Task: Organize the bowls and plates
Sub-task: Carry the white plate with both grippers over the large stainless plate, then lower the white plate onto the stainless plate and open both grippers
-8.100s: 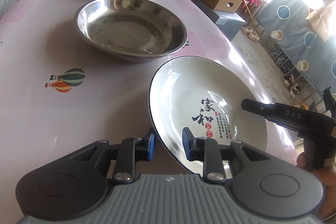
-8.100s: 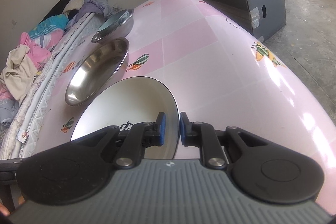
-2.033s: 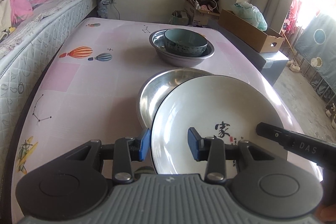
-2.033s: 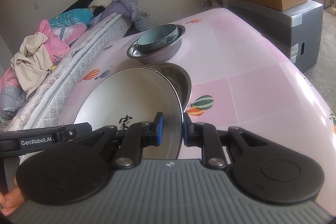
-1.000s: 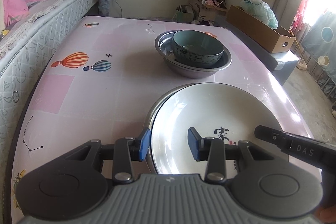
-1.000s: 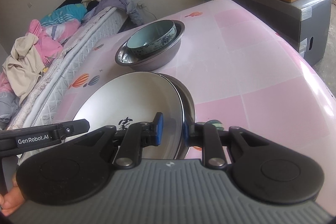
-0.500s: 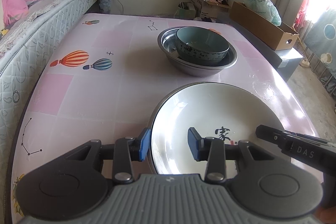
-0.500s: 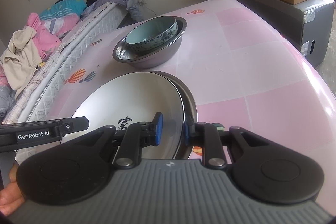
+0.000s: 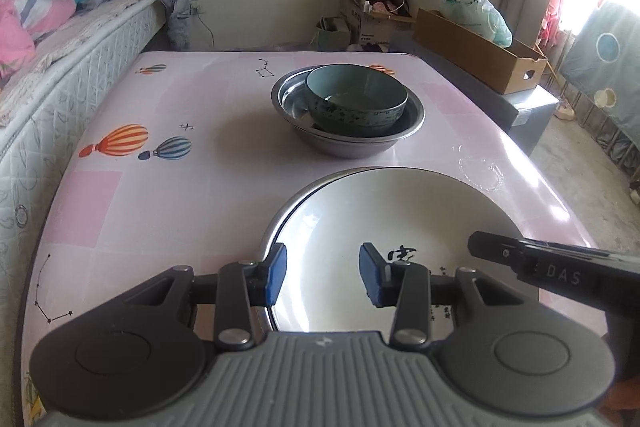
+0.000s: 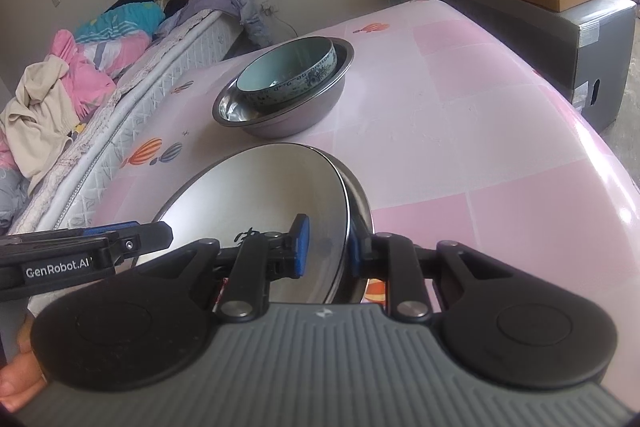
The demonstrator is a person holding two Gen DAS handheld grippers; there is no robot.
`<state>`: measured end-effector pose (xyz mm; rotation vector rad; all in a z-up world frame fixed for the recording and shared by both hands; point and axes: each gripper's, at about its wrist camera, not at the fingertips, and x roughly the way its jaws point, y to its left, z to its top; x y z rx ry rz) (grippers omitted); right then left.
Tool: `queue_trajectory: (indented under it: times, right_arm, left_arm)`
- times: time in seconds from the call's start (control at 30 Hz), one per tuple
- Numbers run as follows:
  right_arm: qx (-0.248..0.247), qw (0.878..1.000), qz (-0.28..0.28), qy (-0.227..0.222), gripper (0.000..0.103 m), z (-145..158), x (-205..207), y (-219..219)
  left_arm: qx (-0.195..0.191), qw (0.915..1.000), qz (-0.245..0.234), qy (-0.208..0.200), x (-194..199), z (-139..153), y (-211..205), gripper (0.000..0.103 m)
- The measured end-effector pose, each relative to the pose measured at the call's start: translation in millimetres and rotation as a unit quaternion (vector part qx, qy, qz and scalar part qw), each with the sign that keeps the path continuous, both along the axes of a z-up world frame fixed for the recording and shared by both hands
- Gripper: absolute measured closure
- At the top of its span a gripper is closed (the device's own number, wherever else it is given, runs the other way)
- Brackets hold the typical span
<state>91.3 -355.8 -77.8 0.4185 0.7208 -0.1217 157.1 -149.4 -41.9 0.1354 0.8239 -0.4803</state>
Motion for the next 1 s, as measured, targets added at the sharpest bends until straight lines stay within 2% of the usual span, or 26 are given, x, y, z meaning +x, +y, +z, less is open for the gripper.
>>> queue_trajectory:
  times: [0.4, 0.67, 0.77, 0.83, 0.93, 1.0]
  right_arm:
    - [0.002, 1.0, 0.003, -0.007, 0.083, 3.0, -6.0, -5.1]
    - [-0.033, 0.999, 0.035, 0.011, 0.079, 11.3, 1.5, 0.9]
    - [-0.044, 0.998, 0.048, 0.017, 0.074, 14.0, 2.9, 3.8]
    - [-0.042, 0.997, 0.055, 0.021, 0.066, 16.0, 3.4, 5.0]
    - [-0.018, 0.997, 0.071, 0.028, 0.052, 18.8, 7.1, 3.6]
    - [-0.008, 0.996, 0.085, 0.039, 0.049, 21.0, 10.3, 1.4]
  left_arm:
    - [0.011, 0.9996, 0.02, -0.015, -5.5, -0.2, 14.5, 0.058]
    - [0.02, 0.999, 0.04, 0.003, -5.6, -11.4, 28.5, 0.058]
    - [0.026, 0.9988, 0.039, 0.01, -6.3, -16.7, 28.8, 0.058]
    - [0.028, 0.9987, 0.038, 0.016, -6.2, -19.9, 28.5, 0.058]
    - [0.03, 0.9987, 0.036, 0.021, -7.3, -23.9, 27.4, 0.058]
    - [0.031, 0.9987, 0.034, 0.022, -8.3, -25.9, 26.7, 0.058]
